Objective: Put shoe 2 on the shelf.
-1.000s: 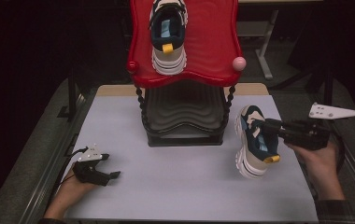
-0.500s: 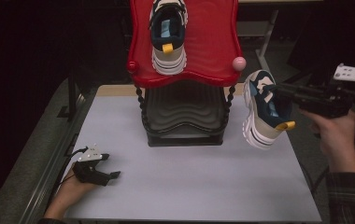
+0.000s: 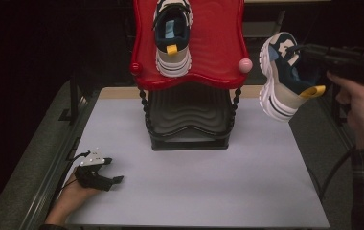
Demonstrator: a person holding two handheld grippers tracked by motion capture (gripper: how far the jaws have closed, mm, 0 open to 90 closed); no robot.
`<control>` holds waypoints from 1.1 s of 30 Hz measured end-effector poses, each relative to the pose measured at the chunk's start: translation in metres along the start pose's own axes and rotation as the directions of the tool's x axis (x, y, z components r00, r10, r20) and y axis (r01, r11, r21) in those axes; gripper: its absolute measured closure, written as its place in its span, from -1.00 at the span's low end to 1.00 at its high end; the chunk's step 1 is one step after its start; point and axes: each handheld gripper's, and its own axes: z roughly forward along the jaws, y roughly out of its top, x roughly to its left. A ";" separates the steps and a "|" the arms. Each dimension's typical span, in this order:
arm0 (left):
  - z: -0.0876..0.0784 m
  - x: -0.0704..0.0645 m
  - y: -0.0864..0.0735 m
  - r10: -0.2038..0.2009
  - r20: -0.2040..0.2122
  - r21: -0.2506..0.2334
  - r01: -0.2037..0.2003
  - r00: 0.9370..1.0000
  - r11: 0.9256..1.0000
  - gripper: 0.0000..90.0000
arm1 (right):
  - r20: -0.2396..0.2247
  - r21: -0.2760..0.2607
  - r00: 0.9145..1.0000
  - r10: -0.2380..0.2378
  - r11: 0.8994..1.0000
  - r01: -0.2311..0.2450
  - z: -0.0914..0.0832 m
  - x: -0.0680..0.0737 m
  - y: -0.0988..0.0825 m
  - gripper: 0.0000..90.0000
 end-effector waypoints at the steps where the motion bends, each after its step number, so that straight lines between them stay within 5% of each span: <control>1: 0.000 0.000 0.000 0.001 0.000 0.000 -0.001 1.000 1.000 -0.71 | -0.001 -0.011 1.000 -0.007 1.000 0.007 0.000 0.000 0.011 0.59; 9: 0.000 0.000 0.000 0.001 -0.002 -0.005 -0.001 1.000 1.000 -0.71 | -0.010 -0.043 0.999 -0.043 0.998 0.042 0.010 0.005 0.046 0.60; 16: 0.000 0.000 0.000 0.001 -0.001 -0.003 -0.001 1.000 1.000 -0.71 | -0.034 -0.051 0.996 -0.086 0.995 0.084 0.044 0.012 0.074 0.60; 33: 0.000 0.000 0.000 0.002 -0.003 -0.003 -0.002 1.000 1.000 -0.71 | -0.076 -0.025 0.989 -0.128 0.992 0.127 0.127 0.017 0.093 0.60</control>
